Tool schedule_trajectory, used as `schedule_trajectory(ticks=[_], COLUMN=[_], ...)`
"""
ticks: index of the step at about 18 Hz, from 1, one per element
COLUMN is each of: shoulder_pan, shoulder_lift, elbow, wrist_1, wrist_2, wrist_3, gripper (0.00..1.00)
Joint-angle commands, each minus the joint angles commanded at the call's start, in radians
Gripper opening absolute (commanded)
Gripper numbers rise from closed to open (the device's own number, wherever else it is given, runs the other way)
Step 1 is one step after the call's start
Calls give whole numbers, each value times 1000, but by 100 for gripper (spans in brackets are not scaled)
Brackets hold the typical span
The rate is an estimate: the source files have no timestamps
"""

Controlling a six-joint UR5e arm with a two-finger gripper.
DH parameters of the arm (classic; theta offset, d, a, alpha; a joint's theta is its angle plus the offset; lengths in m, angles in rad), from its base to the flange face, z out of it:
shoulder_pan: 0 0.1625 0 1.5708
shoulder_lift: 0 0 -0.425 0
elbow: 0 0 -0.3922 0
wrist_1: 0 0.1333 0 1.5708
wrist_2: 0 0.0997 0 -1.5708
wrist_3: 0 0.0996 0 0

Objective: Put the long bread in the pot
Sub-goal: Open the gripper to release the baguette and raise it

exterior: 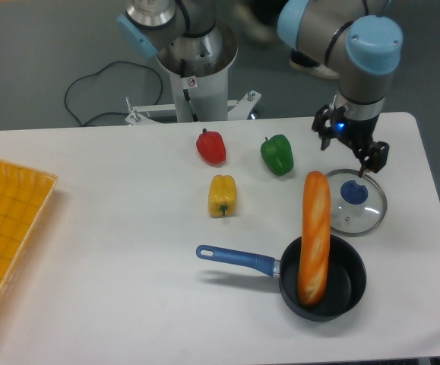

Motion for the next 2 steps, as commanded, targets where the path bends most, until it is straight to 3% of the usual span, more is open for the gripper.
schedule_trajectory(ticks=[2], shoulder_pan=[12], shoulder_lift=[-3], elbow=[3], wrist_1=[-3], wrist_2=[0], wrist_3=[22], gripper=[100])
